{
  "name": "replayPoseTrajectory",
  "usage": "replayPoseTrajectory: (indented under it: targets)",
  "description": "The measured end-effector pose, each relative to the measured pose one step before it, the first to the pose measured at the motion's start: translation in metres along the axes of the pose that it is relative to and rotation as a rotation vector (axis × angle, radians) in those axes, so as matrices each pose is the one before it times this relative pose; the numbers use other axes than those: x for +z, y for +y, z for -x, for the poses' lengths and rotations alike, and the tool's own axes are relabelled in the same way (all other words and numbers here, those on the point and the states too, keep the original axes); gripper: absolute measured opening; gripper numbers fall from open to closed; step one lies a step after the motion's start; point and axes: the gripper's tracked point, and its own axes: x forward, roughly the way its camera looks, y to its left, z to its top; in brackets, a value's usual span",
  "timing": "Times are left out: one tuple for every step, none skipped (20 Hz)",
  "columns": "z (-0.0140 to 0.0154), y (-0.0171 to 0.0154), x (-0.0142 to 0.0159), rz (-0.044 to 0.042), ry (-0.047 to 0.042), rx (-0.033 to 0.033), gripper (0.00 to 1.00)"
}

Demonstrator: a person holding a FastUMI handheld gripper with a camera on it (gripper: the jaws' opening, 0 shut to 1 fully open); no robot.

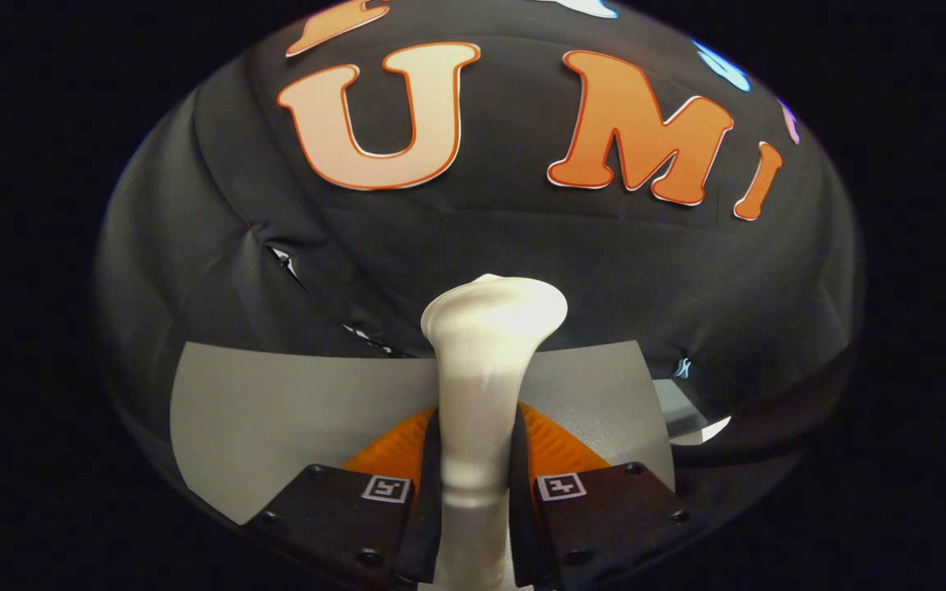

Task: Iron the clothes twice with a garment steamer, once on the left side and once on the right side.

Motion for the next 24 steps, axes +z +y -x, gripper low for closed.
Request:
replayPoseTrajectory:
  targets:
    - [0.0144,0.00061,0.01023,0.00291,-0.0525,0.0111,0.39]
    - [0.01456,0.00189,0.00858,0.00522,-0.04371,0.01474,0.39]
    - [0.01763,0.00184,0.00638,0.00515,-0.03873,0.01586,0.38]
    - [0.01613,0.00143,0.00444,-0.00406,-0.03935,0.01698,0.38]
    - [0.01614,0.00105,0.00469,-0.00506,-0.03461,0.01938,0.39]
    - [0.01567,0.00048,0.00275,-0.0156,-0.03447,0.01769,0.39]
    - [0.01554,0.00002,-0.00212,-0.01049,-0.01545,0.01915,0.38]
    - [0.01523,0.00062,-0.00318,-0.02098,-0.02305,0.01912,0.38]
    - [0.01793,0.00138,-0.0023,-0.01926,-0.02436,0.02185,0.32]
    - [0.01315,-0.00027,-0.00063,-0.01257,-0.02918,0.02019,0.32]
    - [0.01735,0.00012,-0.00576,0.0083,-0.01555,0.01477,0.31]
    - [0.01496,0.00008,-0.00398,0.02056,-0.02,0.01233,0.31]
    - [0.01609,0.00023,-0.00036,0.01785,-0.03303,0.01275,0.32]
    - [0.01551,0.00164,0.00244,0.01047,-0.03356,0.00855,0.32]
    - [0.01626,-0.00091,0.0032,0.00857,-0.02676,0.00755,0.31]
    - [0.01395,-0.00318,0.00119,0.00892,-0.02358,0.00371,0.31]
    - [0.0161,-0.00158,0.00496,0.0068,-0.03625,0.00683,0.31]
    - [0.01853,0.00199,0.00485,0.00626,-0.0291,0.0095,0.32]
    - [0.01707,0.00183,0.00571,0.01696,-0.02221,0.01048,0.31]
    - [0.01791,-0.00217,0.00779,0.01925,-0.03264,0.00395,0.31]
    - [0.01583,-0.0034,0.00639,0.01166,-0.03218,0.00057,0.31]
    - [0.01276,-0.00436,0.00429,0.00531,-0.01814,0.00286,0.32]
    - [0.01117,-0.00372,0.00664,-0.00359,-0.02122,0.00626,0.31]
    - [0.01131,-0.00485,0.00633,-0.00823,-0.02335,0.00415,0.31]
